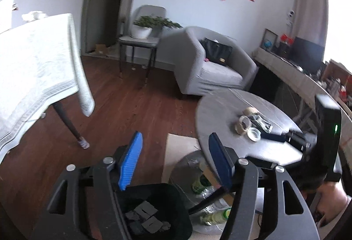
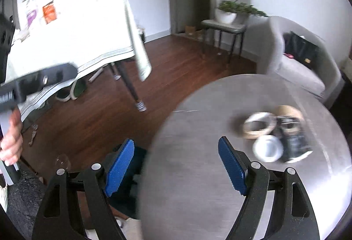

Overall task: Collect trash
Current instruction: 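Move both open tools back from the bin to the table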

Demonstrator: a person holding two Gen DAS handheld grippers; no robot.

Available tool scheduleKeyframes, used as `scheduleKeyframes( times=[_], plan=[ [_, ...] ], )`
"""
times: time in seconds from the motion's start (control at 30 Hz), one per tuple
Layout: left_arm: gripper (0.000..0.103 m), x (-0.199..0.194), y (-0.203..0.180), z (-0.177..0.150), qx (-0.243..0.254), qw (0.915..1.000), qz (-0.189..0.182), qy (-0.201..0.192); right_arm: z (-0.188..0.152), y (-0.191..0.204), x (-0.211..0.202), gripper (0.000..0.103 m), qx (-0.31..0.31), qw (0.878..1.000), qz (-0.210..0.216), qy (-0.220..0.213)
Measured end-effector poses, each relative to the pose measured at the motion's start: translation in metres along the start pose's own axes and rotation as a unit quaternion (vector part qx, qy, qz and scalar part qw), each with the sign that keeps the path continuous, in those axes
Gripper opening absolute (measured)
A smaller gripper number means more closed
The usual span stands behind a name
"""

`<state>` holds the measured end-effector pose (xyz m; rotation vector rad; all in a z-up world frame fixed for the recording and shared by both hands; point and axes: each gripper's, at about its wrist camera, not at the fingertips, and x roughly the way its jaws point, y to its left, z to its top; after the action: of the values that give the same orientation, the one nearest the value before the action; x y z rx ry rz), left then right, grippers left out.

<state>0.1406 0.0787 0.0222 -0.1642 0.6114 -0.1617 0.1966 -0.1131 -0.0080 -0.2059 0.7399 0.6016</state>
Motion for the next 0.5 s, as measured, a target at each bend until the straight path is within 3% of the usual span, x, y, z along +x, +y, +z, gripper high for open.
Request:
scheduleKeyframes(
  times=[0.17,0.3,0.5],
  plan=[
    [0.071,0.019,-0.028,-0.003,0.040,0.9989,-0.019,0.012,-0.005,-0.055,-0.021,0.081,0.032,0.999,-0.031,-0.011],
    [0.074,0.039,-0.054,-0.005,0.056,0.9964,-0.055,0.029,-0.013,-0.094,-0.028,0.081,0.058,0.997,-0.050,-0.011],
    [0.075,0.075,-0.103,-0.016,0.120,0.9857,-0.101,0.062,-0.020,-0.138,-0.022,0.081,0.080,0.995,-0.058,0.001]
  ],
)
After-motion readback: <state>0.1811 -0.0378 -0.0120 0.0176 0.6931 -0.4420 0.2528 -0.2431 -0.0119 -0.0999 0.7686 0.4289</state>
